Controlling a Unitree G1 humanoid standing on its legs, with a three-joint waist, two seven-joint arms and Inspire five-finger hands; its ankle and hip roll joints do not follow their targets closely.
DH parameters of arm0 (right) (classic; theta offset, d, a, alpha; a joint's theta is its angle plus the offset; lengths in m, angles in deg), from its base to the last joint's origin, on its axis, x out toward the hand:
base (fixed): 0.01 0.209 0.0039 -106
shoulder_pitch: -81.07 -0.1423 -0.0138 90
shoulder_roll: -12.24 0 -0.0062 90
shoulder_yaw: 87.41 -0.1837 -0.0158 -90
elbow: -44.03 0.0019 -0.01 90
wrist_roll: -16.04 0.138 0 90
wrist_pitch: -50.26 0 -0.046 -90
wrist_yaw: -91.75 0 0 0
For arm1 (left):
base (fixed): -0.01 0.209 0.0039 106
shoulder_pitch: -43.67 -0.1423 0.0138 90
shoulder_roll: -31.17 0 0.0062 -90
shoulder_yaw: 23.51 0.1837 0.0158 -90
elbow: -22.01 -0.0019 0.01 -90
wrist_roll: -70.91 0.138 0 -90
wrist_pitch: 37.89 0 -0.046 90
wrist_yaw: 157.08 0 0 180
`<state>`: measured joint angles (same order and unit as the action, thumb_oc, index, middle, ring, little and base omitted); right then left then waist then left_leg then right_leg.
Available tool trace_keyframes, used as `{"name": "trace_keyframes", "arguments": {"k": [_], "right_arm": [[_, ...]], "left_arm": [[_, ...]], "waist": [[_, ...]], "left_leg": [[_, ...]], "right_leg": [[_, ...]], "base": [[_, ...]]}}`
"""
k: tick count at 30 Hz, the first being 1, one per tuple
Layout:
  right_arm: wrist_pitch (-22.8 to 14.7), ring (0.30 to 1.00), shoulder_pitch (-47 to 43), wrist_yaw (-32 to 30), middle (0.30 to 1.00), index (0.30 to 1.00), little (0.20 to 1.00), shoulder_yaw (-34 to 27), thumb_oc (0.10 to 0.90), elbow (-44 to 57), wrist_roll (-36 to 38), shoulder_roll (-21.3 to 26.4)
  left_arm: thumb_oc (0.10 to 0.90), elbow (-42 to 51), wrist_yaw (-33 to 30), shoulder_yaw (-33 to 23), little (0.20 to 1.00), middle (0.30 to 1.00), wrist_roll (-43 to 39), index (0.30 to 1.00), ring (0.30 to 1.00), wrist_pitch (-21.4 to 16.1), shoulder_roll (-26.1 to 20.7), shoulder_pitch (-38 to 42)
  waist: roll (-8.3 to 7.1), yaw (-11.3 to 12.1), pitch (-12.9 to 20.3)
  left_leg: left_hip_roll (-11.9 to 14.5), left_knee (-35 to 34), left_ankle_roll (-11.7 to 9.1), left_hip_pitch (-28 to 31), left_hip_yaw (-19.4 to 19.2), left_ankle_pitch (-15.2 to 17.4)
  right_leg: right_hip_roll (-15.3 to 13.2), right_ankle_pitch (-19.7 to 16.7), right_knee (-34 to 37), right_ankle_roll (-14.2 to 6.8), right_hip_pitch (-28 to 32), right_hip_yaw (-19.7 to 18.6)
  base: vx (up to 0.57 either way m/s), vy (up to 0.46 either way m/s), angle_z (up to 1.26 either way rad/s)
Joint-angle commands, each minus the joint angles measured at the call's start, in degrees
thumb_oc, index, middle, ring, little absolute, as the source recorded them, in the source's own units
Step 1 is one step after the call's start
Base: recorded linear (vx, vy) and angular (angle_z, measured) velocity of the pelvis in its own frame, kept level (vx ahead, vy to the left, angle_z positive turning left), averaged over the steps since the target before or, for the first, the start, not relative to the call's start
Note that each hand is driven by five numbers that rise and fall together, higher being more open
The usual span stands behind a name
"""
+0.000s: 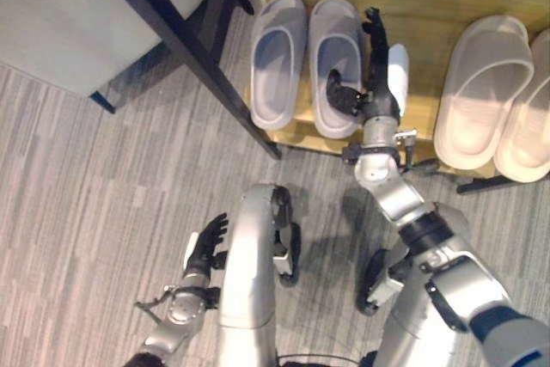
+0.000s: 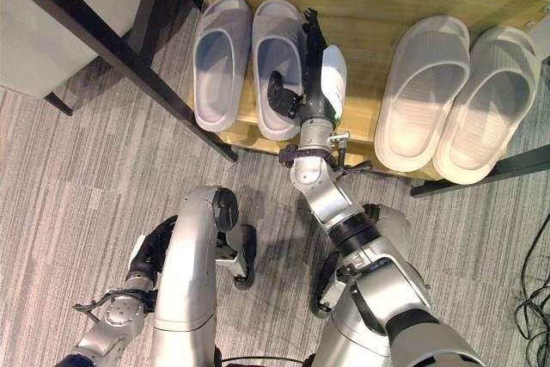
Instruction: Arrange the slippers neatly on the shoe rack.
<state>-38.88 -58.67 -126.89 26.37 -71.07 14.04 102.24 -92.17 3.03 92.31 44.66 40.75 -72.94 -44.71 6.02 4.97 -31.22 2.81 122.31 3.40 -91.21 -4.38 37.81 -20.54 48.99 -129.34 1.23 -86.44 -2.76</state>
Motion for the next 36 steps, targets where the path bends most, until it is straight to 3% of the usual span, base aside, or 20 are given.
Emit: {"name": "trace_keyframes", "arguments": {"k": [1,10,27,36], "right_arm": [[-5.2,0.900,-3.2,-0.1,0.900,0.900,0.900,3.1,0.800,1.9,2.4,-3.8],[-5.9,0.900,-2.7,1.5,0.900,0.900,0.900,4.9,0.800,1.9,4.7,-5.7],[-2.7,0.900,-2.5,-0.9,0.900,0.900,0.900,2.6,0.800,11.5,-9.8,0.2],[-2.8,0.900,-0.5,0.6,0.900,0.900,0.900,1.9,0.800,16.8,-10.0,1.5]], "left_arm": [[0.800,4.8,-2.7,1.7,0.900,0.900,1.8,0.900,0.900,-3.4,-2.1,-0.5],[0.800,4.8,-2.8,2.7,0.900,0.900,2.4,0.900,0.900,-3.3,-2.0,-0.4],[0.800,4.2,-2.8,2.2,0.900,0.900,3.0,0.900,0.900,-3.1,-0.8,-0.9],[0.800,3.5,-2.5,1.1,0.900,0.900,2.8,0.900,0.900,-2.8,-0.4,-1.0]], "waist": [[0.84,3.5,1.4],[1.29,3.8,1.4],[0.69,3.0,1.4],[-0.57,2.1,1.4]], "left_leg": [[-0.9,-0.4,-7.8,1.3,8.0,6.3],[-0.8,-0.4,-7.6,1.3,8.1,6.0],[-0.8,-0.2,-7.7,1.3,8.6,5.5],[-0.8,-0.2,-7.7,1.3,8.6,5.0]], "right_leg": [[-2.4,-6.7,0.8,0.7,-3.5,-5.9],[-2.3,-6.9,1.0,0.4,-3.5,-5.6],[-1.8,-7.1,1.1,0.3,-3.5,-5.5],[-1.5,-7.5,1.3,0.3,-3.5,-5.4]], "base": [[0.00,0.000,0.00],[0.00,0.000,0.00],[0.00,0.000,0.00],[0.00,0.000,0.00]]}}
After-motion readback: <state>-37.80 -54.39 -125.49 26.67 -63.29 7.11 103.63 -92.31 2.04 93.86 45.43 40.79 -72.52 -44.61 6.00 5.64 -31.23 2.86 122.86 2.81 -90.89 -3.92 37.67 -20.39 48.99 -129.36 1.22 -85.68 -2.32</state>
